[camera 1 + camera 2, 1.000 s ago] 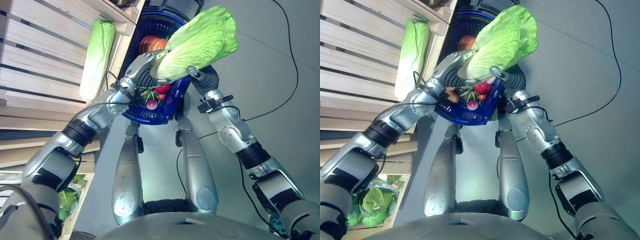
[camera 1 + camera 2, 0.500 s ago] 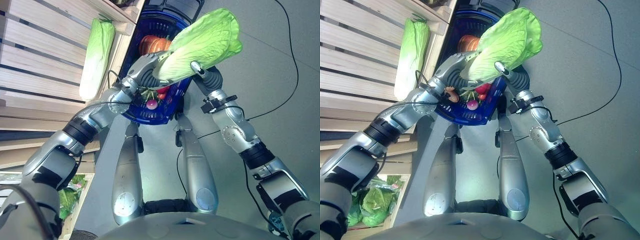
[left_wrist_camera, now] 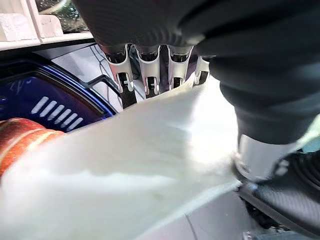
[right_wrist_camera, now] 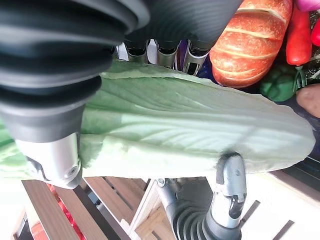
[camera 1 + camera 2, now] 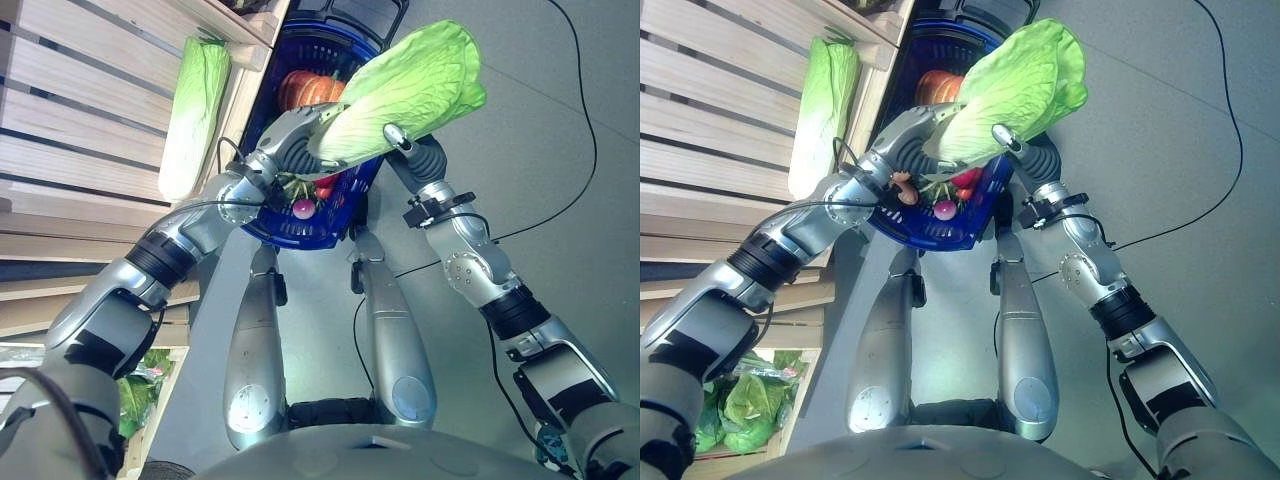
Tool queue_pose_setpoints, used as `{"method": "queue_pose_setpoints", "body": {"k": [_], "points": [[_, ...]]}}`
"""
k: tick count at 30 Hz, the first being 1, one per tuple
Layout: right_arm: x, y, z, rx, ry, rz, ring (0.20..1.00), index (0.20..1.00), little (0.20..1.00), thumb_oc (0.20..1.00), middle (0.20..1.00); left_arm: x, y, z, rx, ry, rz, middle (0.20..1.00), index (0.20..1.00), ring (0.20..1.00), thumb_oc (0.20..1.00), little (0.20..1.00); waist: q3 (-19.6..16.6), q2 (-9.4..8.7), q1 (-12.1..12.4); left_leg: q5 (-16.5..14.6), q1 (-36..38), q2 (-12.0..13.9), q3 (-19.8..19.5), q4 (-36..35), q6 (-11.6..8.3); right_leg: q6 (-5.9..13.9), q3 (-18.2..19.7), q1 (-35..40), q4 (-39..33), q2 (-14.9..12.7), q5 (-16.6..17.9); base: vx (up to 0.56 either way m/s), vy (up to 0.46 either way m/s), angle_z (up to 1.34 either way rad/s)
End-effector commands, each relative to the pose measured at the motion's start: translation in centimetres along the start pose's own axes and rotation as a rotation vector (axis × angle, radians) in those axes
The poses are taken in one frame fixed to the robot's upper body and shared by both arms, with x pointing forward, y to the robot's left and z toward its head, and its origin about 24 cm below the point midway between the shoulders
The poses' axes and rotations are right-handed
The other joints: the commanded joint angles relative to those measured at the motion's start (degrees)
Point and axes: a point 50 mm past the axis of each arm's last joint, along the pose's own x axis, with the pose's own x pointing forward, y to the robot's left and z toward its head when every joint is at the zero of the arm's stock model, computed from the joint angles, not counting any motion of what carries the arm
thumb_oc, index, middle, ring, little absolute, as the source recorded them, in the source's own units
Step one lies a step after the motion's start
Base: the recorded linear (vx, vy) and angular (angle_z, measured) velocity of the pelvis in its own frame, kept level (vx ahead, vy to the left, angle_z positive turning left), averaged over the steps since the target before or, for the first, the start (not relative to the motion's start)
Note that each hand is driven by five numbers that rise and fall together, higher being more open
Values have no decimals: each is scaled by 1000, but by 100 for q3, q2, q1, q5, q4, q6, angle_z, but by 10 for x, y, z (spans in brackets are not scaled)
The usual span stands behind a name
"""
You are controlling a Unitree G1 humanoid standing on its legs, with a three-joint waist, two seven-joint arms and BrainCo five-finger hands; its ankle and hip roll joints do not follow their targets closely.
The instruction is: Pick up fruits and vegetables into the basket
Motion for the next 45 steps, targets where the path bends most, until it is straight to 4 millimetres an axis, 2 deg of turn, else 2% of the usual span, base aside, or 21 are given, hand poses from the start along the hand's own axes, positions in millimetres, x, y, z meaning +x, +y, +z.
{"method": "queue_pose_setpoints", "body": {"k": [1, 7, 12, 18, 25, 37, 45], "points": [[9, 50, 43, 57, -280, 281, 200, 200, 200, 200, 200, -15, -16, -23, -127, 151, 31, 1000, 1000, 1000, 1000, 1000, -166, 38, -55, -106, -43, -227, 29, -166, 92, 340, -395, 315, 263, 226, -505, 0, 0, 0], [7, 52, 39, 61, -287, 268, 200, 200, 200, 200, 200, -21, -16, -20, -428, 114, 211, 1000, 1000, 1000, 1000, 1000, -166, 25, -8, -141, -52, -241, 7, -120, 98, 325, -414, 302, 340, 234, -565, 0, 0, 0], [7, 53, 37, 63, -293, 256, 200, 200, 200, 200, 200, -25, -6, -16, -642, 55, 396, 1000, 1000, 1000, 1000, 1000, -166, 15, 14, -156, -58, -268, -32, -92, 112, 300, -424, 289, 383, 244, -586, 1, -5, 1], [7, 52, 40, 63, -297, 233, 200, 200, 200, 200, 200, -31, 11, -20, -687, 54, 602, 1000, 1000, 1000, 1000, 1000, -166, -2, 31, -182, -46, -302, -65, -31, 120, 254, -423, 320, 421, 256, -625, 4, -6, 2], [7, 49, 42, 42, -307, 208, 200, 200, 200, 200, 200, -45, 30, -38, -807, 131, 854, 1000, 1000, 1000, 1000, 1000, -166, 7, 23, -175, -57, -317, -87, -9, 114, 213, -410, 320, 432, 265, -652, 0, 0, 0], [4, 34, 51, -36, -336, 145, 200, 200, 200, 200, 200, -65, 40, -66, -730, 279, 1028, 1000, 1000, 1000, 1000, 1000, -166, 51, -21, -193, -9, -318, -79, 15, 99, 164, -405, 361, 473, 264, -730, 0, 0, 0], [6, 26, 51, -102, -315, 85, 200, 200, 200, 200, 200, -72, 41, -79, -696, 362, 1069, 1000, 1000, 1000, 1000, 1000, -166, 80, -29, -183, 5, -322, -93, 14, 86, 151, -411, 372, 475, 255, -747, 0, 0, 0]]}}
